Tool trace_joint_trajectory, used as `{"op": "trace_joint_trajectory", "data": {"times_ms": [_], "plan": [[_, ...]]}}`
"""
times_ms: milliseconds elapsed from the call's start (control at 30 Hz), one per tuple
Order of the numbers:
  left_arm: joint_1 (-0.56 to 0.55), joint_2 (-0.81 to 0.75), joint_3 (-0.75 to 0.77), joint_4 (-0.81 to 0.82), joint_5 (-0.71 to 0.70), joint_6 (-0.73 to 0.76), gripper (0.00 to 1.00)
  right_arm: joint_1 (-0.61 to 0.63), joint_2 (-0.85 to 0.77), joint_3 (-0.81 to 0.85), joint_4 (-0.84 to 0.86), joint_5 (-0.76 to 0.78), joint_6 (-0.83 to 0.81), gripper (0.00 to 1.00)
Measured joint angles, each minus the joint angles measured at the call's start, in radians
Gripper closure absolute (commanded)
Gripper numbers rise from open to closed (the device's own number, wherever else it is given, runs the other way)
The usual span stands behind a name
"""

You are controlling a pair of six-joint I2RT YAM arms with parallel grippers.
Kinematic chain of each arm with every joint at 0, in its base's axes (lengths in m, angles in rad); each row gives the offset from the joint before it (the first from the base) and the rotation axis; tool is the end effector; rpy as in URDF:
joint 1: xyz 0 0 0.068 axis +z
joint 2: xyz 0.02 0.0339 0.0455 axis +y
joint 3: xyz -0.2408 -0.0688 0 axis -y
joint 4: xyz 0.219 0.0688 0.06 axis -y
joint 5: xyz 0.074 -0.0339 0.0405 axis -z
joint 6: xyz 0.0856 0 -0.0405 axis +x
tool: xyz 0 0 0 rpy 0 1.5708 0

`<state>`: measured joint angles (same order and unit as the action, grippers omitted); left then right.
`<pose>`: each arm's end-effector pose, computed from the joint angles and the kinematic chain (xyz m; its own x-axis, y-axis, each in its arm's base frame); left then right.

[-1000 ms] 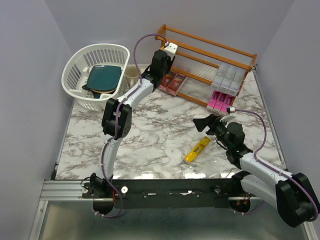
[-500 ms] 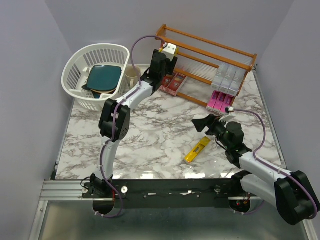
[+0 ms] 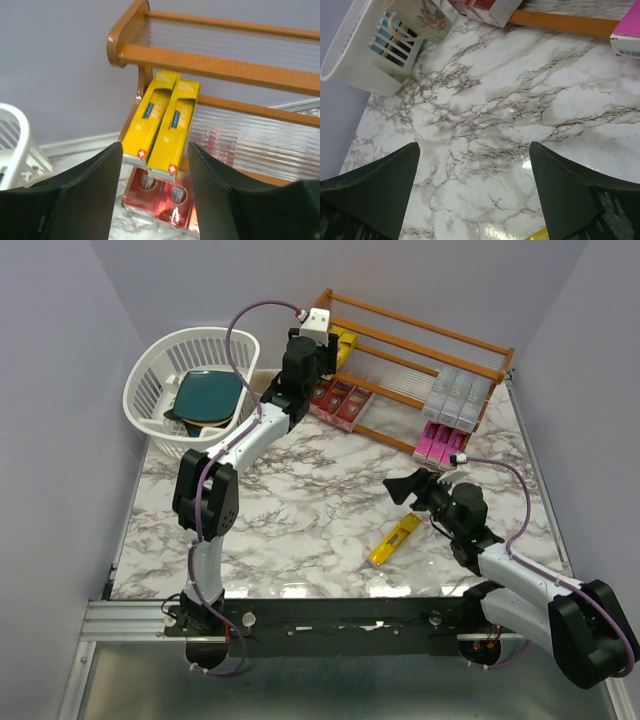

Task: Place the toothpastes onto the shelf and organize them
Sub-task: Place the toothpaste on the shelf.

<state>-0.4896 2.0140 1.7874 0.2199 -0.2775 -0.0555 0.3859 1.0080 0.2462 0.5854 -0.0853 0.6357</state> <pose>0.4580 -0.2175 0.3393 -0.0176 -0.0511 -0.9985 0.2099 0.9763 -0.0536 0.2272 0.1002 0.1815 -0.3996 0.4762 -0.7833 -0.2678 0.7566 0.5966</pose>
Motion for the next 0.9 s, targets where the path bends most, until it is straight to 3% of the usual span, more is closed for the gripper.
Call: {"op": "trace_joint_trajectory", "data": {"times_ms": [367,900], "plan": [[0.001,-0.024,-0.082,-0.158,0.027,-0.244,0.39,0.0,0.0,0.009,0.0,-0.003,0.0,0.01],[0.046,0.082,0.071,-0.274,0.163,-0.432,0.4,0.0,0.0,0.009,0.0,-0.003,0.0,0.01]]}}
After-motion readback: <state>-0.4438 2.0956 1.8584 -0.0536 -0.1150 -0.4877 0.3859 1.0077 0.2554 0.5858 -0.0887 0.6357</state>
